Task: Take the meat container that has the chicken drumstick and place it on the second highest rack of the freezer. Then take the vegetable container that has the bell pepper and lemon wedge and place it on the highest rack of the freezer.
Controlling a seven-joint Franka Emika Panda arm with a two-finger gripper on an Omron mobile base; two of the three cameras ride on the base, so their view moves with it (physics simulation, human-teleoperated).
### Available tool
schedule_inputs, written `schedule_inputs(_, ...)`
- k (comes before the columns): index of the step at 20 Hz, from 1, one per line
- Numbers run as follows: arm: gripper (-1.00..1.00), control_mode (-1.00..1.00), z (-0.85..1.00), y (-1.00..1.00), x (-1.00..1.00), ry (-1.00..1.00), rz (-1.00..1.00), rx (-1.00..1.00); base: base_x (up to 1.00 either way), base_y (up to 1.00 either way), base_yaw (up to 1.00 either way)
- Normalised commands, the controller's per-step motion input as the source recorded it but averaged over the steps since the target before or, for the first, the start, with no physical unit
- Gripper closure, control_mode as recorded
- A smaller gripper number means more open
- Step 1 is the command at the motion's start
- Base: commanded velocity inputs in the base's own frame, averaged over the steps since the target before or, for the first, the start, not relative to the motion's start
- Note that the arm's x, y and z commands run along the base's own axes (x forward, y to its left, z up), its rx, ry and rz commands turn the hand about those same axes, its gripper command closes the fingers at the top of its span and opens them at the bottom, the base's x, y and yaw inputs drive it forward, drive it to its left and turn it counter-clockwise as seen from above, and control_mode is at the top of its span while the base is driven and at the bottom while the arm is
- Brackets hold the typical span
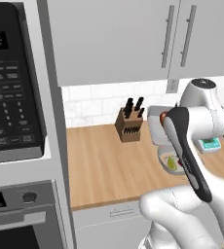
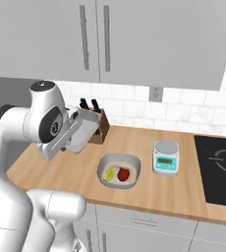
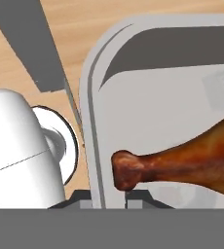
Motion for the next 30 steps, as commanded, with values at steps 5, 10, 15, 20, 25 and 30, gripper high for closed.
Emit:
schedule_inputs(5, 1.0, 1.0, 0.0, 0.0, 0.0, 0.0, 0.0, 0.0, -1.0, -0.51, 0.13)
schedule_inputs(10, 1.0, 1.0, 0.0, 0.0, 0.0, 0.0, 0.0, 0.0, -0.68, -0.46, 0.84)
schedule_inputs(15, 1.0, 1.0, 0.0, 0.0, 0.0, 0.0, 0.0, 0.0, -0.22, -0.11, 1.0)
schedule_inputs(20, 1.0, 1.0, 0.0, 0.0, 0.0, 0.0, 0.0, 0.0, -0.07, 0.0, 1.0)
schedule_inputs(25, 1.0, 1.0, 0.0, 0.0, 0.0, 0.0, 0.0, 0.0, -0.01, 0.0, 1.0)
schedule_inputs(30, 1.0, 1.0, 0.0, 0.0, 0.0, 0.0, 0.0, 0.0, 0.18, 0.0, 0.94)
